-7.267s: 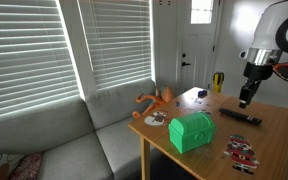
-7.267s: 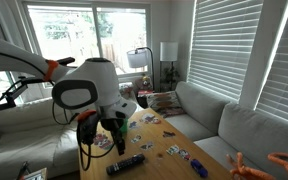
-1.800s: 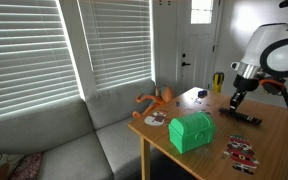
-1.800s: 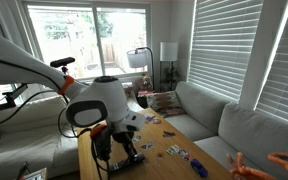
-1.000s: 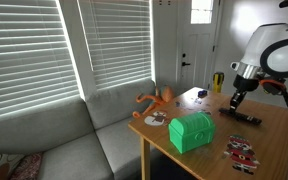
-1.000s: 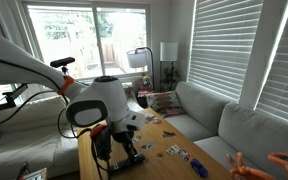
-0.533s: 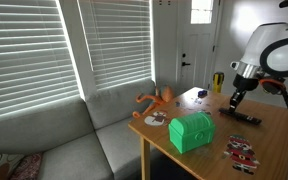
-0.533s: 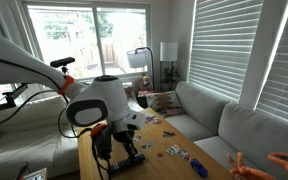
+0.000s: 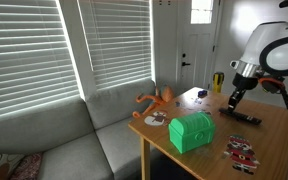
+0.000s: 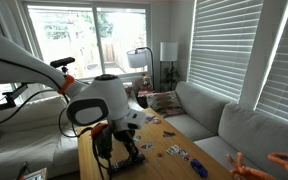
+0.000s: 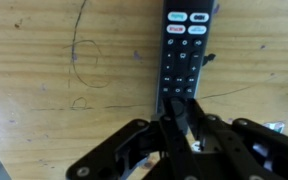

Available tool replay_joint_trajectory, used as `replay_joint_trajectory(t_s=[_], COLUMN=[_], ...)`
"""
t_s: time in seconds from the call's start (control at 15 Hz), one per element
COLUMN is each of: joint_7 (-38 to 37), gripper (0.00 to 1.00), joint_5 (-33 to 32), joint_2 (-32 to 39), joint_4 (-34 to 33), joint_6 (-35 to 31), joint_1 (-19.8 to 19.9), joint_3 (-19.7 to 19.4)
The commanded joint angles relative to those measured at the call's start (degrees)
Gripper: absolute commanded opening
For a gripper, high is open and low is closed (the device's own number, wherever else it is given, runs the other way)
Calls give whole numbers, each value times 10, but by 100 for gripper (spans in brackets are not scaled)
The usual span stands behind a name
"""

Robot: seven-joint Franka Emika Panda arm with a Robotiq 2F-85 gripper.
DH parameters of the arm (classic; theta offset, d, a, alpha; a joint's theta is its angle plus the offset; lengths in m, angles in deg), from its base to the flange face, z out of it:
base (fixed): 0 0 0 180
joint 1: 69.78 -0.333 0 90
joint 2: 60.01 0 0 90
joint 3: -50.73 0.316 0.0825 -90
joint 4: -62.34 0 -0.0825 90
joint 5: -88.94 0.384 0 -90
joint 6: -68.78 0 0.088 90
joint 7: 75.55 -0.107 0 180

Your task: Press a top middle button on the remote controller

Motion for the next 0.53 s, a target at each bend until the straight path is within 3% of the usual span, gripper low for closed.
replay_joint_trajectory(t_s=[0.0,0.47], joint_7=[-5,-9], gripper=[53,99], joint_5=[-10,-16], joint_2=[-10,-61], joint_4=[-6,-21], joint_6=[12,63], joint_1=[5,11], joint_3=[6,4])
